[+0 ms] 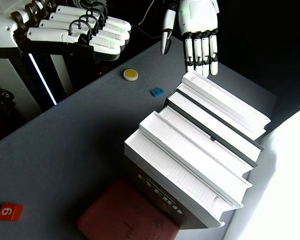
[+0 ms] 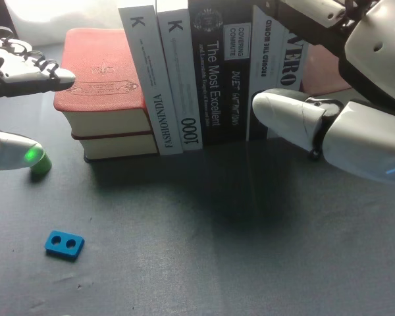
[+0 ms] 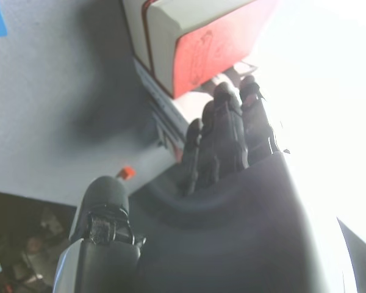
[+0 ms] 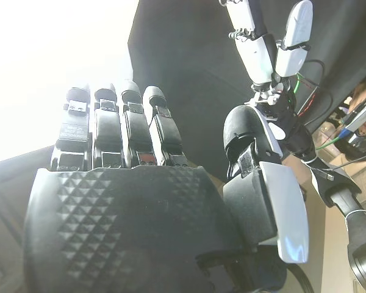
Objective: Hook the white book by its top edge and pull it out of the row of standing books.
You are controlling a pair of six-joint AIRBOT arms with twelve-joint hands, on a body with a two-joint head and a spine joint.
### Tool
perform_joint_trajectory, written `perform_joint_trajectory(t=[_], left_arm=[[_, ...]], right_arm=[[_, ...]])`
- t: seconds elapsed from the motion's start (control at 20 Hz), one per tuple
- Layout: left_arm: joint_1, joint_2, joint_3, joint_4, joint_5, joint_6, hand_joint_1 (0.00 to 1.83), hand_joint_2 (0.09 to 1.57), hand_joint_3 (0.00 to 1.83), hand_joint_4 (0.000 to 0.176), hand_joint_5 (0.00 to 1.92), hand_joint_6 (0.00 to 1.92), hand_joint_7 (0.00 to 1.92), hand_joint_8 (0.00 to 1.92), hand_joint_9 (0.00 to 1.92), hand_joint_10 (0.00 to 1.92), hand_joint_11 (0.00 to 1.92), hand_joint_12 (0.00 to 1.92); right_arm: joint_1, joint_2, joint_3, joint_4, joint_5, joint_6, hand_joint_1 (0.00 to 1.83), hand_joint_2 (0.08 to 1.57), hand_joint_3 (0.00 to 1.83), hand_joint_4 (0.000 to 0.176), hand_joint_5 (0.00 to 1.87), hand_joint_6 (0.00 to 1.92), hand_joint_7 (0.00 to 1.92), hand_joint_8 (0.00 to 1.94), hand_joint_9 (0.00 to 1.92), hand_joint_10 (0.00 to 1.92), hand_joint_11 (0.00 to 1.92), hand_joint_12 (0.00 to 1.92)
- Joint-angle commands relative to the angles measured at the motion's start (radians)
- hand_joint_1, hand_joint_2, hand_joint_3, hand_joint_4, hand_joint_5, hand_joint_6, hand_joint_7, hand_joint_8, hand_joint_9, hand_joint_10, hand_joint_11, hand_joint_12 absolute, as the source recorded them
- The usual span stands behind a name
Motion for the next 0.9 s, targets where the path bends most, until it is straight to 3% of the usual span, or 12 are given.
perform_joint_trajectory(t=[0.0, 0.05, 0.4, 0.85], left_arm=[[-0.013, 0.006, 0.003, -0.015, 0.07, 0.002, 0.0, 1.15, 0.26, 0.0, 0.0, 0.0, 0.0, 0.0, 0.0, 0.0, 0.0, 0.0], [-0.013, 0.006, 0.003, -0.016, 0.07, 0.002, 0.0, 1.27, 0.03, 0.0, 0.0, 0.0, 0.0, 0.0, 0.0, 0.0, 0.0, 0.0], [-0.014, 0.005, 0.004, -0.016, 0.073, 0.002, 0.0, 1.27, 0.02, 0.0, 0.01, 0.0, 0.0, 0.0, 0.0, 0.0, 0.0, 0.0], [-0.014, 0.005, 0.002, -0.016, 0.082, 0.001, 0.0, 1.26, 0.01, 0.0, 0.0, 0.0, 0.0, 0.0, 0.0, 0.0, 0.0, 0.0]], right_arm=[[0.007, 0.003, -0.007, -0.041, 0.121, 0.0, 0.0, 1.18, 0.17, 0.0, 0.03, 0.05, 0.0, 0.02, 0.0, 0.0, 0.0, 0.0], [0.007, 0.003, -0.007, -0.041, 0.121, -0.001, 0.0, 1.24, 0.03, 0.0, 0.06, 0.01, 0.03, 0.01, 0.0, 0.0, 0.0, 0.0], [0.006, 0.0, -0.005, -0.041, 0.14, -0.02, 0.0, 1.24, 0.02, 0.0, 0.06, 0.01, 0.01, 0.0, 0.0, 0.0, 0.0, 0.0], [0.004, -0.131, 0.073, 0.074, 0.242, -0.303, 0.0, 1.23, 0.01, 0.0, 0.07, 0.01, 0.02, 0.0, 0.0, 0.0, 0.0, 0.0]])
